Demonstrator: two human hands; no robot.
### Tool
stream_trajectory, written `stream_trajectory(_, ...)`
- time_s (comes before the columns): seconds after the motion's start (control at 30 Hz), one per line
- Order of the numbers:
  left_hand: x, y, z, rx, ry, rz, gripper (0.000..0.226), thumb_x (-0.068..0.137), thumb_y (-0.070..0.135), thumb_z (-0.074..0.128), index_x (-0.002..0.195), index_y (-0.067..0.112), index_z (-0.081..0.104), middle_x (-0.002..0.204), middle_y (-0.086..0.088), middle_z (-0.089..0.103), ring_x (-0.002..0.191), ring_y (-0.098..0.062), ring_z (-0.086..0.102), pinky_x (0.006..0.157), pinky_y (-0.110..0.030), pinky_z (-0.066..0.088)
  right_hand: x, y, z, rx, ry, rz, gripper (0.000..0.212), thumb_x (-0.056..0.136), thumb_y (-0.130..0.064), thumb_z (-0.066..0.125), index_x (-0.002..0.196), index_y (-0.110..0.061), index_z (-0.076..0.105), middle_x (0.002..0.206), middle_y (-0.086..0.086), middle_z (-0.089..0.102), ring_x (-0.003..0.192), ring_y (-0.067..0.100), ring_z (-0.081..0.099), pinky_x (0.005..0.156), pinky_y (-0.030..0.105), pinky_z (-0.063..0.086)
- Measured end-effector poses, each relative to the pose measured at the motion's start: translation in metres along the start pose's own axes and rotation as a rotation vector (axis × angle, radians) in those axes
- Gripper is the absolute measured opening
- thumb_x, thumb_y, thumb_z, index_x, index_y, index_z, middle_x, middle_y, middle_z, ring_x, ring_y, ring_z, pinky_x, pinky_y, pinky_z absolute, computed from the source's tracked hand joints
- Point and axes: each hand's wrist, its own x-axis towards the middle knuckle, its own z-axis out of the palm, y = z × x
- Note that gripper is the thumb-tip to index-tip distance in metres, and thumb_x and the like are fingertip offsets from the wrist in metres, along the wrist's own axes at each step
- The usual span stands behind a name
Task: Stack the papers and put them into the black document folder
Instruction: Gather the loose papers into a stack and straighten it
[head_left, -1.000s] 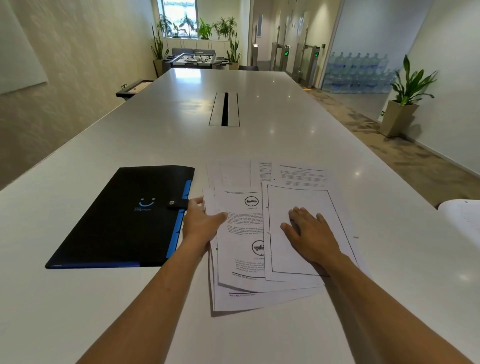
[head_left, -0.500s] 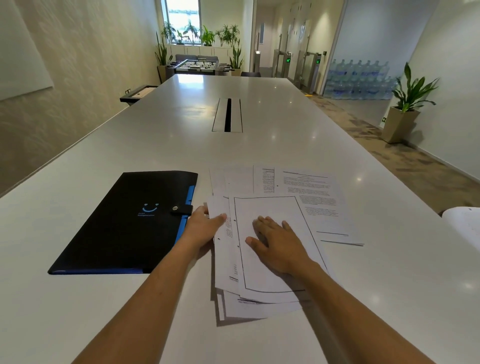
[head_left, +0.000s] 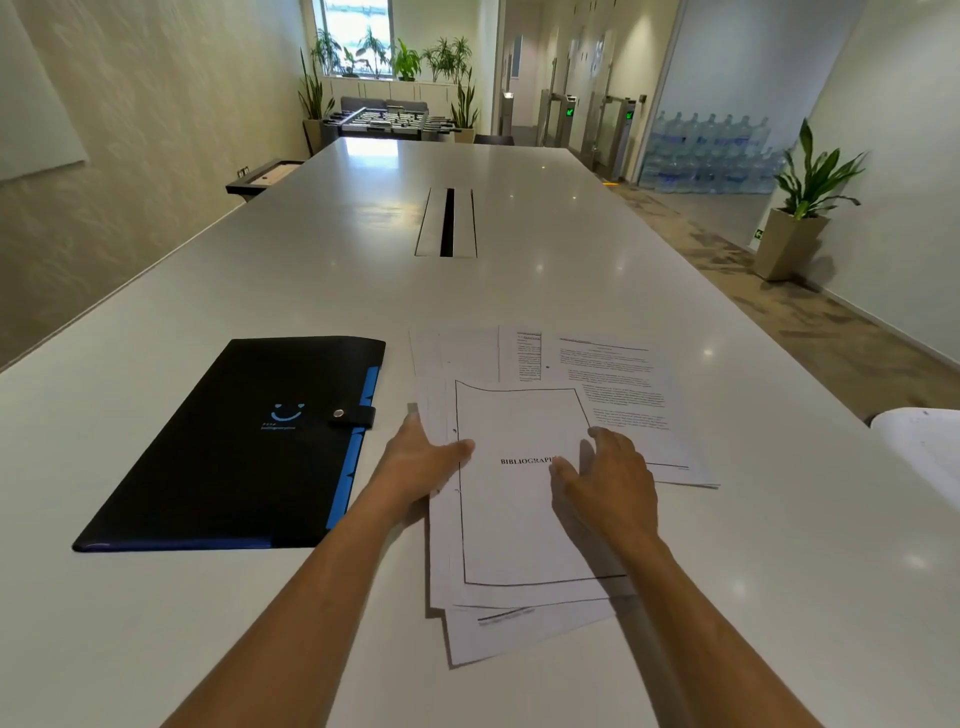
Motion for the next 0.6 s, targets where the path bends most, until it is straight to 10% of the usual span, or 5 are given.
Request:
stream_trajectory(0.47,-0.009,-0.007,-0.001,-0.274,0.009,0.206,0.077,0.084,0.015,0.072,0.146,0.026,0.028,0.128,0.021,0.039,0.122,-0.005,0.041,0.098,-0.026,0.037,-0.004,-0.004,-0.006,0.365,0.022,0.101,0.065,0.084,-0.042,0.065,0.139,-0.017,0.041,0.143,0.006,0.046,0.13,0.024,0.046,0.1,0.038,0.039)
stream_trajectory(0.6,-0.011,0.001,-0.019,-0.399,-0.007,0.31,0.067,0.085,0.011,0.069,0.142,0.028,0.037,0.141,0.003,0.049,0.129,-0.019,0.046,0.107,-0.051,0.038,0.005,-0.003,-0.024,0.7,-0.094,0.227,0.054,0.083,-0.04,0.069,0.131,-0.024,0.049,0.124,-0.011,0.057,0.117,0.013,0.056,0.084,0.018,0.043)
